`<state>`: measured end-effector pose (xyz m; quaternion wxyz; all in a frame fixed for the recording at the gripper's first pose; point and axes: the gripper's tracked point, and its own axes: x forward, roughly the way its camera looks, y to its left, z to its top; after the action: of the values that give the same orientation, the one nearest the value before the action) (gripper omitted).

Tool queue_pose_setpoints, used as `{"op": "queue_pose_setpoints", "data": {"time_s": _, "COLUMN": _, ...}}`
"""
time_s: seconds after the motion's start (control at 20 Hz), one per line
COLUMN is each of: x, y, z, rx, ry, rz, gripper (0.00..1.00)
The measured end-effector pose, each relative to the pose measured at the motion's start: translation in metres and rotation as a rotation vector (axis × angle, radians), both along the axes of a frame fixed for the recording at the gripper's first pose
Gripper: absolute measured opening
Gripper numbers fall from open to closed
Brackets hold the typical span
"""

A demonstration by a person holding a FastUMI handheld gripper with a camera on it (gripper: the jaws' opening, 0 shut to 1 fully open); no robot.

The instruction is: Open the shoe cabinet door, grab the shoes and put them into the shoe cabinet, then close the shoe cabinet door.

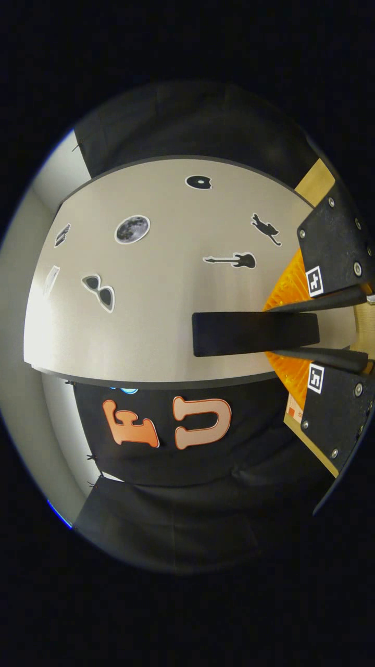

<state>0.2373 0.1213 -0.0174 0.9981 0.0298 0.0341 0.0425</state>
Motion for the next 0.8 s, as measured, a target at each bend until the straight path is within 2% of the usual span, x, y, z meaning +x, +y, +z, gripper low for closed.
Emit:
{"op": "queue_pose_setpoints", "data": {"time_s": 0.45, "x": -0.046, "y": -0.024, "z": 0.006, "rx": 0.021, "ry": 0.005, "rz": 0.019, "gripper": 0.3}}
{"op": "queue_pose_setpoints", "data": {"time_s": 0.8, "x": -0.074, "y": -0.059, "z": 0.005, "rx": 0.007, "ry": 0.008, "rz": -0.037, "gripper": 0.3}}
